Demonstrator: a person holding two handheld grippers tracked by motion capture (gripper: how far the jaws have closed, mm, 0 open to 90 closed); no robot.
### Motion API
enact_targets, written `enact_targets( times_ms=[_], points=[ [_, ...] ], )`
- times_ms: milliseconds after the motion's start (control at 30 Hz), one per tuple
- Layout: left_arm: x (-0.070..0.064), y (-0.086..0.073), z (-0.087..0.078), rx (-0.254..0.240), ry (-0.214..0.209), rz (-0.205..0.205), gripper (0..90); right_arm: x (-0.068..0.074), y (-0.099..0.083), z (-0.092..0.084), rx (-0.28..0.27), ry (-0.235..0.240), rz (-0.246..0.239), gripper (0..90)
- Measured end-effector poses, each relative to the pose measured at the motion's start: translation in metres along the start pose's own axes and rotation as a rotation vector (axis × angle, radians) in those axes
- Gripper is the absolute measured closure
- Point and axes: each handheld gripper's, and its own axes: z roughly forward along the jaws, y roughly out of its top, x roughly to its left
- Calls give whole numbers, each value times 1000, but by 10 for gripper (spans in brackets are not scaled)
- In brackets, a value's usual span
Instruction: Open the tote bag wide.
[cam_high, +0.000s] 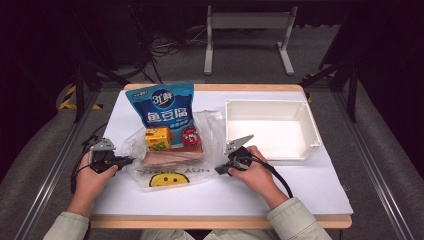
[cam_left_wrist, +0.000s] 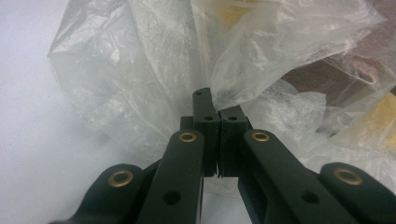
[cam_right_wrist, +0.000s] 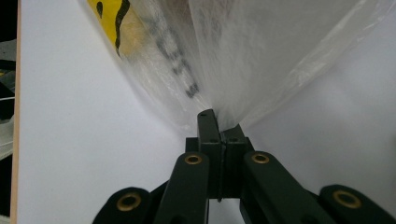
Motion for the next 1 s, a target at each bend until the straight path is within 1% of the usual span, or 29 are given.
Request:
enact_targets(
  times_ms=[133,267,367,467,533,567,600,667,700,733,767,800,833,867,900,933,967,1000],
  points=[
    [0,0,0,3,1,1,887,-1,-2,-2,2,2,8,900],
    [3,-2,1,2,6,-5,887,-1,-4,-3,27,3,14,900],
    [3,-2,0,-4,4,-8,887,-1,-5,-3,64,7,14,900],
    [2,-2,0,1,7,-6,888,-2,-6,-4,70,11,18,900],
    [2,-1,-1,1,10,2,888,-2,-6,-6,73,9,21,891],
    [1,-1,-1,0,8,4,888,-1,-6,-7,72,8,18,867],
    [1,-1,-1,-4,9,9,888,0,-5,-8,65,11,16,823],
    [1,0,-2,-12,6,12,888,3,-3,-13,38,5,14,749],
    [0,0,-3,-14,9,18,889,5,-1,-16,21,4,15,683],
    [0,1,-3,-15,5,16,888,8,2,-21,-16,9,21,608],
    [-1,1,-3,-16,5,17,889,11,4,-24,-39,10,19,559],
    [-1,1,-3,-16,5,17,889,11,4,-24,-39,10,19,559],
    [-1,1,-3,-14,2,18,889,13,7,-28,-64,5,12,503],
    [-1,1,-3,-17,4,20,888,16,9,-31,-90,-3,8,432],
    [-1,2,-3,-22,4,23,889,19,14,-36,-138,-21,-2,372],
    [-1,2,-3,-22,4,23,889,19,14,-36,-138,-21,-2,372],
    [-2,2,-4,-24,1,20,889,21,17,-40,-154,-30,-9,343],
    [-2,2,-4,-24,3,22,889,22,21,-45,-187,-45,-23,308]
  ],
)
